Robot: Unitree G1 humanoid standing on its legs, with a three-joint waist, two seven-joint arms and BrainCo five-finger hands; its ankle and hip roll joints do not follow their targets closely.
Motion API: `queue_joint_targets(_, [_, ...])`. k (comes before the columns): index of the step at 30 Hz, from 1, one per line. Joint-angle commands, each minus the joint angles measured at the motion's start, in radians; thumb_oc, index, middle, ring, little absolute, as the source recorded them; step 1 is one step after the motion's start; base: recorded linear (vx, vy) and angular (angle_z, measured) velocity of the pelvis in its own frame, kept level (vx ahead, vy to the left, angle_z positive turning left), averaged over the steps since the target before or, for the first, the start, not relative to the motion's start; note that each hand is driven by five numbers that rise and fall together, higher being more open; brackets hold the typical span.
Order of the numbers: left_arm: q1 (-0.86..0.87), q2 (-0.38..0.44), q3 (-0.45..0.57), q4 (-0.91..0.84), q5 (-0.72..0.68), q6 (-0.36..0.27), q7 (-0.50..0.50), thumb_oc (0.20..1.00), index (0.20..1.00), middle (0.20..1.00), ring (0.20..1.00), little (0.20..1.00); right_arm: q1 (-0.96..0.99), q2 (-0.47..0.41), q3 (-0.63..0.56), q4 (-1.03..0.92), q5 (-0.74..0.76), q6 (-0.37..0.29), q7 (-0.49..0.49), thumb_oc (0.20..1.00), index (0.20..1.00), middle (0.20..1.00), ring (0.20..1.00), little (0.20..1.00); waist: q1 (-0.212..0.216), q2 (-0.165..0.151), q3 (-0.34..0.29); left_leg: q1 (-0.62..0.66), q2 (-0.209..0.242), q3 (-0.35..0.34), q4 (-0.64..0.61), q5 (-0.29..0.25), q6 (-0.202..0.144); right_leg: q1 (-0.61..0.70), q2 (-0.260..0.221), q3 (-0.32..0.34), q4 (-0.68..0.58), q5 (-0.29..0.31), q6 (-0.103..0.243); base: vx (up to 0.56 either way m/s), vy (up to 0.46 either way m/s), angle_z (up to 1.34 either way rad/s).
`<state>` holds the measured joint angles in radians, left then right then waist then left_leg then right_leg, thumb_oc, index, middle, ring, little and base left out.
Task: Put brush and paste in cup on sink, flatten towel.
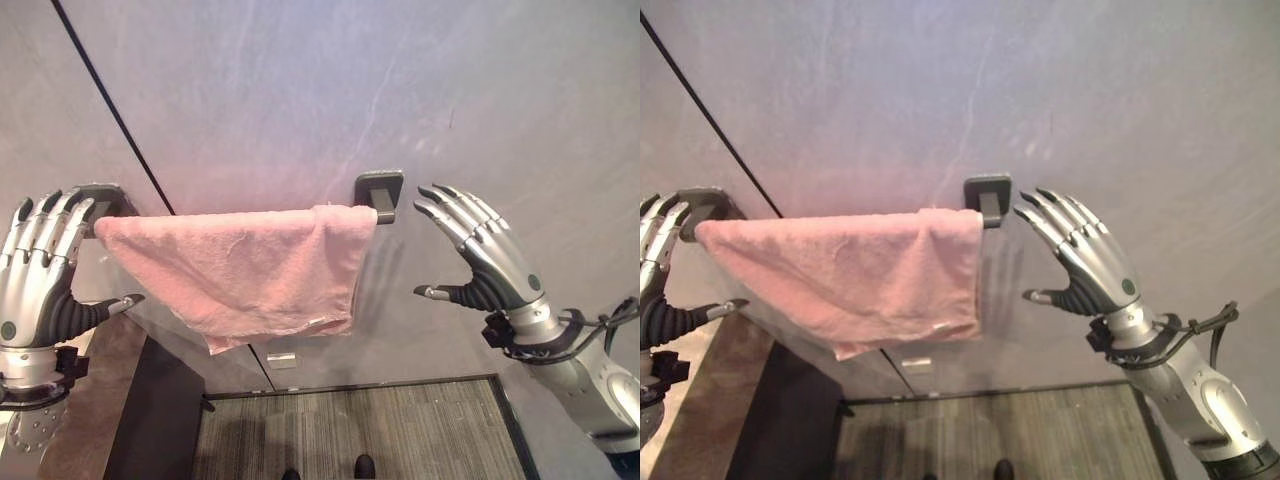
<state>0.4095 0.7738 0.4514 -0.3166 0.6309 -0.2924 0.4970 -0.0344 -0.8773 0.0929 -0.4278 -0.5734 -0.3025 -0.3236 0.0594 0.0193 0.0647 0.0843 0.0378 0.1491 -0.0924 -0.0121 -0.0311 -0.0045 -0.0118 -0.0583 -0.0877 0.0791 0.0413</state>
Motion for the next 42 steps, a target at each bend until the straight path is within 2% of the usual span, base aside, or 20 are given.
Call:
queue_joint_targets(1, [-0.019,0.107,-0.002,-0.028,0.004,-0.021,0.005,1.0,1.0,1.0,1.0,1.0,-0.09,-0.003,0.045,-0.061,-0.007,-0.01,-0.006,1.0,1.0,1.0,1.0,1.0,0.006,-0.061,-0.015,-0.027,0.068,-0.013,0.005,0.023,-0.074,0.017,-0.171,-0.004,0.0,0.006,0.153,0.0,0.0,0.0])
queue_joint_targets(8, [-0.055,0.149,-0.055,-0.009,-0.013,-0.029,-0.016,1.0,1.0,1.0,1.0,1.0,-0.178,0.001,0.103,-0.077,-0.008,-0.008,-0.013,1.0,1.0,1.0,1.0,1.0,0.013,-0.068,-0.007,-0.046,0.066,-0.02,0.005,0.027,-0.074,0.008,-0.177,-0.014,0.0,0.01,0.155,0.0,0.0,0.0])
queue_joint_targets(9, [-0.067,0.161,-0.09,0.006,-0.026,-0.032,-0.034,1.0,1.0,1.0,1.0,1.0,-0.233,-0.002,0.161,-0.072,-0.014,-0.002,0.008,1.0,1.0,1.0,1.0,1.0,0.021,-0.071,-0.007,-0.048,0.061,-0.025,0.005,0.025,-0.073,0.007,-0.179,-0.016,0.0,0.012,0.155,0.0,0.0,0.0])
queue_joint_targets(16, [-0.087,0.193,-0.127,0.038,-0.019,-0.031,-0.05,1.0,1.0,1.0,1.0,1.0,-0.355,-0.024,0.268,-0.031,-0.031,0.012,0.044,1.0,1.0,1.0,1.0,1.0,0.024,-0.078,-0.002,-0.054,0.058,-0.027,0.005,0.025,-0.071,0.004,-0.183,-0.019,0.0,0.015,0.157,0.0,0.0,0.0])
queue_joint_targets(24, [-0.07,0.27,-0.132,0.047,-0.013,-0.046,-0.109,1.0,1.0,1.0,1.0,1.0,-0.432,-0.142,0.33,-0.015,-0.024,0.017,0.138,1.0,1.0,1.0,1.0,1.0,0.023,-0.098,0.01,-0.075,0.057,-0.031,0.005,0.028,-0.074,-0.012,-0.186,-0.026,0.0,0.021,0.161,0.0,0.002,0.05])
queue_joint_targets(34, [0.001,0.347,-0.143,0.09,-0.001,-0.064,-0.177,1.0,1.0,1.0,1.0,1.0,-0.296,-0.338,0.318,0.086,-0.088,-0.002,0.173,1.0,1.0,1.0,1.0,1.0,0.002,-0.102,0.02,-0.072,0.057,-0.038,0.005,0.024,-0.076,0.0,-0.188,-0.038,0.0,0.013,0.164,0.0,0.001,0.02])
queue_joint_targets(37, [0.008,0.336,-0.159,0.127,-0.006,-0.062,-0.184,1.0,1.0,1.0,1.0,1.0,-0.249,-0.313,0.284,0.14,-0.075,0.01,0.155,1.0,1.0,1.0,1.0,1.0,-0.002,-0.096,0.018,-0.068,0.058,-0.038,0.005,0.023,-0.077,0.006,-0.188,-0.041,0.0,0.01,0.164,0.01,-0.001,0.0])
queue_joint_targets(39, [0.025,0.312,-0.156,0.145,0.005,-0.056,-0.183,1.0,1.0,1.0,1.0,1.0,-0.175,-0.254,0.226,0.181,-0.045,0.021,0.134,1.0,1.0,1.0,1.0,1.0,-0.007,-0.088,0.018,-0.065,0.059,-0.036,0.005,0.022,-0.076,0.008,-0.188,-0.042,0.0,0.008,0.164,0.0,0.0,0.0])
queue_joint_targets(41, [0.03,0.312,-0.157,0.144,0.005,-0.056,-0.189,1.0,1.0,1.0,1.0,1.0,-0.15,-0.245,0.198,0.169,-0.048,0.021,0.126,1.0,1.0,1.0,1.0,1.0,-0.002,-0.089,0.016,-0.064,0.06,-0.036,0.005,0.022,-0.076,0.008,-0.188,-0.042,0.0,0.007,0.164,0.0,0.0,0.0])
queue_joint_targets(42, [0.031,0.293,-0.151,0.148,0.008,-0.054,-0.192,1.0,1.0,1.0,1.0,1.0,-0.126,-0.214,0.161,0.152,-0.025,0.022,0.12,1.0,1.0,1.0,1.0,1.0,-0.004,-0.084,0.016,-0.063,0.061,-0.034,0.005,0.023,-0.076,0.007,-0.188,-0.041,0.0,0.006,0.164,0.0,0.0,0.0])
